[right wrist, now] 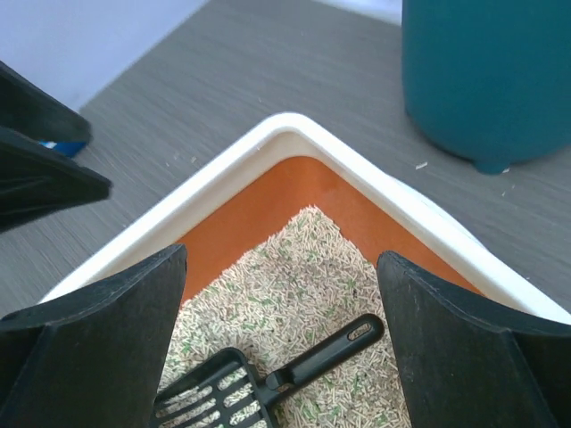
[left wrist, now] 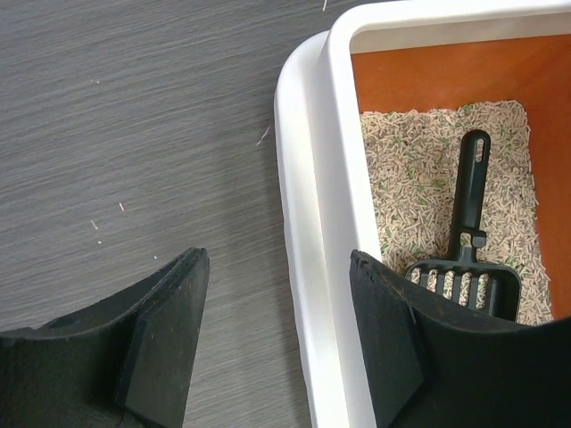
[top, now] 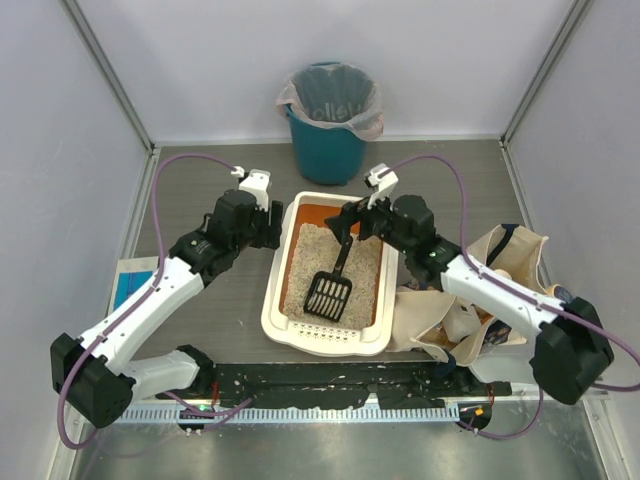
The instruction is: Clean the litter box
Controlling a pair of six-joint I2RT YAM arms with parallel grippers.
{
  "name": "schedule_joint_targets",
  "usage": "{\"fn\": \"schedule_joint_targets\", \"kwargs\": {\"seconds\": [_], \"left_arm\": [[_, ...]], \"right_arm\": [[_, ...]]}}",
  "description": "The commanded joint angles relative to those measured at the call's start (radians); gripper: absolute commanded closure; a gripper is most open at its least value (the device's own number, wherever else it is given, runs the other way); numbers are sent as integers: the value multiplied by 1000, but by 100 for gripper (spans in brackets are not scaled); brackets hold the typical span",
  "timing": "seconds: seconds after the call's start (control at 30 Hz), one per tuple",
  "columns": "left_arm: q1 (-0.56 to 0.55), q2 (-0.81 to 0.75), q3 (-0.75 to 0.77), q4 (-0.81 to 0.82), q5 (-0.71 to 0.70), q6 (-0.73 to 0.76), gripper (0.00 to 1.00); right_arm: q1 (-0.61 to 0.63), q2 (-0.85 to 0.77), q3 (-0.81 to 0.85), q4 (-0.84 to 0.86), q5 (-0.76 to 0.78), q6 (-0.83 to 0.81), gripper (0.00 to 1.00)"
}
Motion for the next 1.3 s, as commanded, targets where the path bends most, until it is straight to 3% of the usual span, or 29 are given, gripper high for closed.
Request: {"fn": "schedule_joint_targets", "kwargs": {"seconds": [0.0,0.1,0.5,0.63,0.9,1.27], "left_arm": [[2,-4,9,48,-4,-6,32],[12,-14,7,52,-17,-11,32],[25,-247,-117,212,-182,44,0],[25,-314,-155,284,-198,63,0],[24,-364,-152,296,-309,-19,0],[24,-441,-191,341,-342,-25,0]], "right_arm": [[8,-153,-62,136,97,45,7],[8,-260,-133,161,227,69,7],[5,-748,-372,77,615,51,1],[7,-906,-441,104,669,32,1],[7,-988,-431,87,700,-9,1],[5,-989,-406,54,708,-29,1]]}}
